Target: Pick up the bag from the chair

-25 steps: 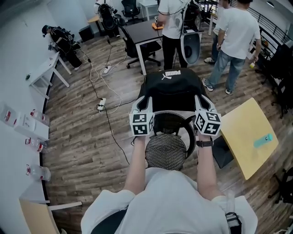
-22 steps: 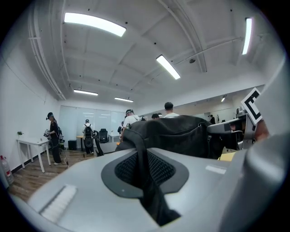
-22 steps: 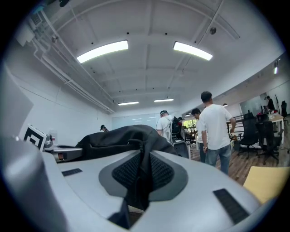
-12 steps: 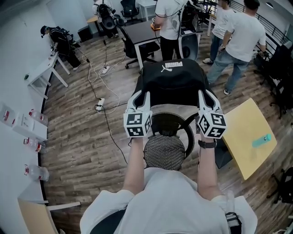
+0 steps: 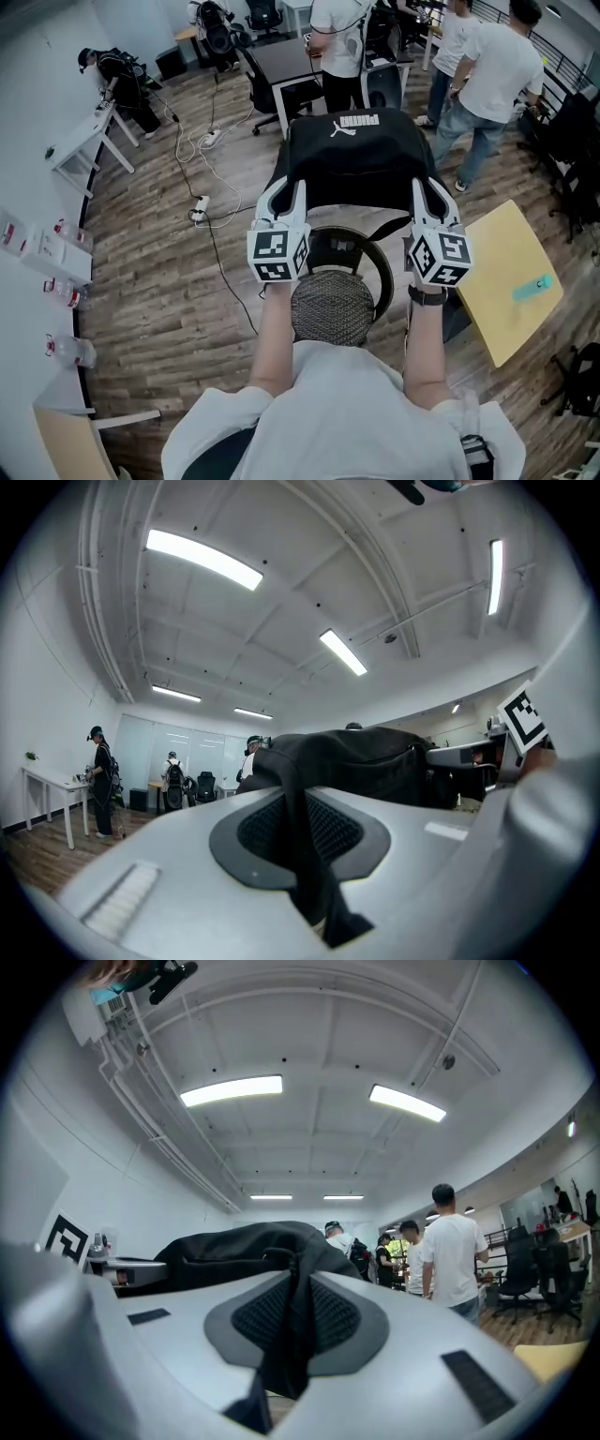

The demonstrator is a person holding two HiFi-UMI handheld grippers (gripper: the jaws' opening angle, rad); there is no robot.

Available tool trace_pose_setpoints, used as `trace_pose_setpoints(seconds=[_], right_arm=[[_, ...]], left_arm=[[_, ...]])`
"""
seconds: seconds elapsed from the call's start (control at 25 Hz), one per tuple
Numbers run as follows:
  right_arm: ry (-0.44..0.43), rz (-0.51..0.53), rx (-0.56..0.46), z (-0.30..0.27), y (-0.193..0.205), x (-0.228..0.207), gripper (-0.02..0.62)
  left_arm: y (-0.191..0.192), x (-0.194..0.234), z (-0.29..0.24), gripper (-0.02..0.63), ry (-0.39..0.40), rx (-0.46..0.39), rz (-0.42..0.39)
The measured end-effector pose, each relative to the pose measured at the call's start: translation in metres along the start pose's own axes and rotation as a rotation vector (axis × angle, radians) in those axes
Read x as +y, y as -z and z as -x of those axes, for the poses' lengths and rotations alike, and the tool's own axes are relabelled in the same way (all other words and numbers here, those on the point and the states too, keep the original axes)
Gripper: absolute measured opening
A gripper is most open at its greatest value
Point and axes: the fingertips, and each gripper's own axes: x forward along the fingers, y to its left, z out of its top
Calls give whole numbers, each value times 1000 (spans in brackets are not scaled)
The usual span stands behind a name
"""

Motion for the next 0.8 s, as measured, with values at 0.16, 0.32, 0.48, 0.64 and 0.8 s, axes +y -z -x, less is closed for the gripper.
trace_pose_setpoints(seconds=[0.16,0.32,0.48,0.64,0.8], right_arm=[[6,8,-5,0,-4,-5,57],[16,16,-6,3,-6,-3,57],[25,21,-6,6,-6,-3,57],[31,22,-1,7,-6,-11,57],[33,18,5,6,-6,-20,57]], left_arm=[[-3,-4,-4,44,6,-8,-2],[-3,-4,-4,44,18,-13,3],[-2,-4,-4,44,29,-17,6],[-2,-11,-10,44,35,-15,4],[-3,-17,-16,46,37,-8,8]])
